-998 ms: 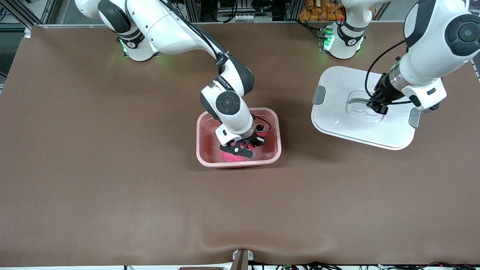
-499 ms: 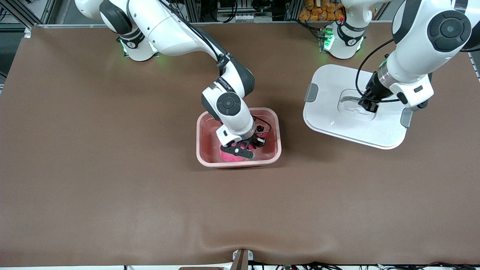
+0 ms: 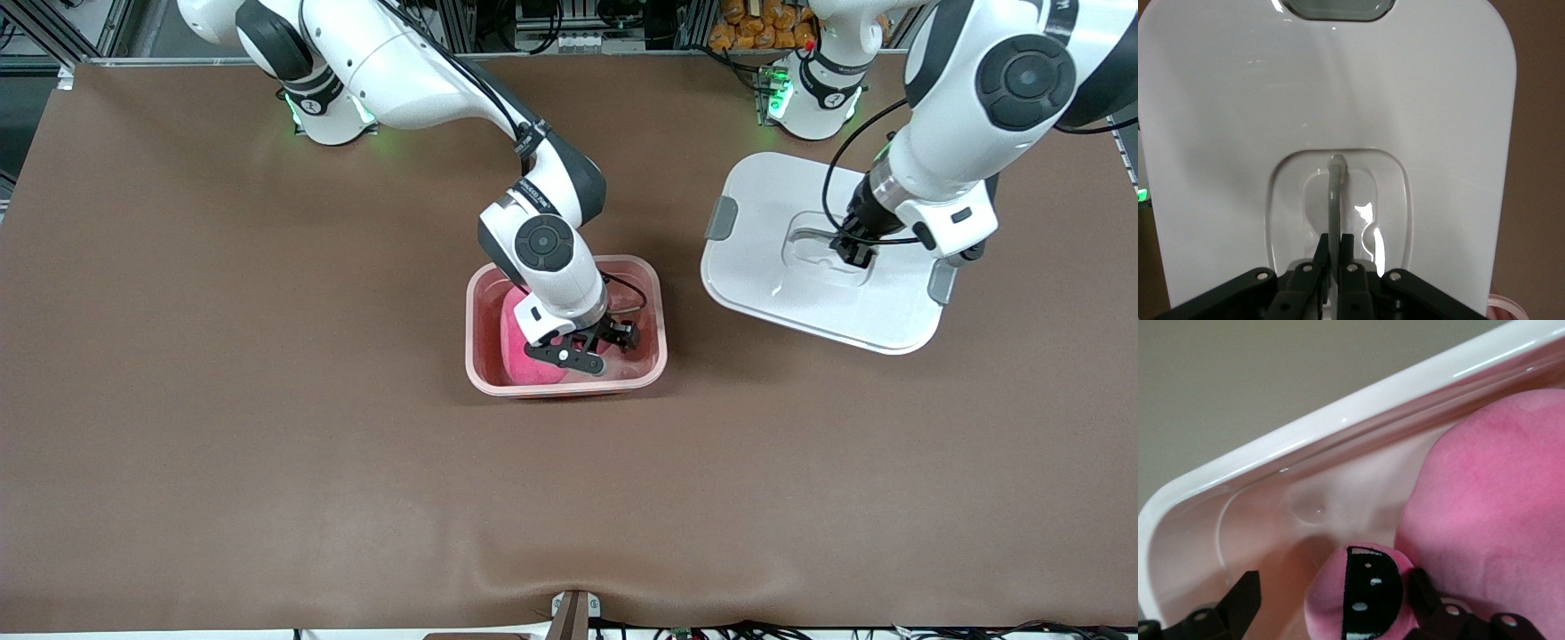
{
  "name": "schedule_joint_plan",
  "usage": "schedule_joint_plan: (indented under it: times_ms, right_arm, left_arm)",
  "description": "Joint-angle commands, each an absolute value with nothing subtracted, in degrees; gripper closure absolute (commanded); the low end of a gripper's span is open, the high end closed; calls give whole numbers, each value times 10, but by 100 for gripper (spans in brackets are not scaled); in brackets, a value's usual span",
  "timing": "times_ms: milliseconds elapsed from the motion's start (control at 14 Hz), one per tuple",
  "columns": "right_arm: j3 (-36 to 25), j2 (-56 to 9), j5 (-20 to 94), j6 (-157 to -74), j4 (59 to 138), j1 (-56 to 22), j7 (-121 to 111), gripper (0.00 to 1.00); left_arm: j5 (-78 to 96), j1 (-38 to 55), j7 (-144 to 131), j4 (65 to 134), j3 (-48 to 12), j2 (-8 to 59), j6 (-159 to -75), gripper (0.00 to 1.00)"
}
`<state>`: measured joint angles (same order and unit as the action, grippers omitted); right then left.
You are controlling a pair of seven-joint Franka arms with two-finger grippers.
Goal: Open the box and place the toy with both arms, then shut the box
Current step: 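Lower the toy into the box and open the right gripper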
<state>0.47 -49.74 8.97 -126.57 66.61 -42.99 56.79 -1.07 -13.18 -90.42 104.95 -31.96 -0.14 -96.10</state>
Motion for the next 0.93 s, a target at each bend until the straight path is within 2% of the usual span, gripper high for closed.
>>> schedule_joint_plan:
  times_ms: [0, 428, 856]
  right_arm:
    - [8, -490, 89, -1238, 646, -429, 570, 0]
    - [27, -482, 89, -1202, 614, -410, 570, 0]
    - [33, -464, 93, -1133, 570, -379, 568, 0]
  left_arm:
    - [-9, -124, -956, 999, -336, 39, -957, 100]
    - [-10, -119, -969, 991, -335, 44, -957, 100]
    - [-5, -114, -999, 991, -335, 46, -959, 100]
